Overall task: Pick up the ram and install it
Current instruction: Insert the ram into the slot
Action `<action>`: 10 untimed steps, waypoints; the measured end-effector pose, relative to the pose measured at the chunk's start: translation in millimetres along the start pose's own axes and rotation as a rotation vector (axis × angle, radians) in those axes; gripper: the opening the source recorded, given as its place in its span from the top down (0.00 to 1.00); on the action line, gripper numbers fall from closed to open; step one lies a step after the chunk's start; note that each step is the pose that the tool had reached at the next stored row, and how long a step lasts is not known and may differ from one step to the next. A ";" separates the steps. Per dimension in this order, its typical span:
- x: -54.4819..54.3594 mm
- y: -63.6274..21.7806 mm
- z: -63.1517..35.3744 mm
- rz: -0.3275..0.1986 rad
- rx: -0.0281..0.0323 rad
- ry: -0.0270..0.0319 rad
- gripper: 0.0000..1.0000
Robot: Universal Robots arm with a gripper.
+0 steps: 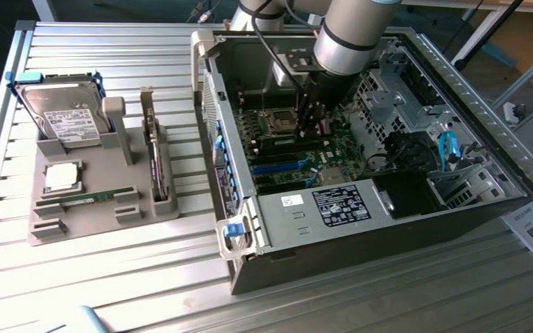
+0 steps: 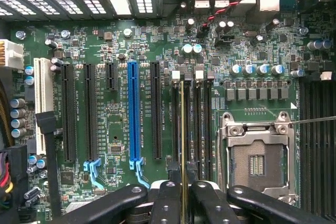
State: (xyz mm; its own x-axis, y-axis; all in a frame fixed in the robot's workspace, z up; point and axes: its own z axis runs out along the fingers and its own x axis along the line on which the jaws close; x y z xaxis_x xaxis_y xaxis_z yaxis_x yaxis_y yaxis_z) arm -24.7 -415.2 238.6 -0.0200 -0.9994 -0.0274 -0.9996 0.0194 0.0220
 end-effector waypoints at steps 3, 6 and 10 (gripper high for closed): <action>0.0 0.0 0.2 -0.020 -0.0006 0.0004 0.86; 0.0 0.0 0.6 -0.020 -0.0006 0.0003 0.86; 0.0 0.0 1.5 -0.020 -0.0006 0.0004 0.86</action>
State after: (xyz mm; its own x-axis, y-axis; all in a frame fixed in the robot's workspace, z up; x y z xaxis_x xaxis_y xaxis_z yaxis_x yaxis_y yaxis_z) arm -24.7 -415.2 237.1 -0.0002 -0.9996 -0.0274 -0.9998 -0.0004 0.0221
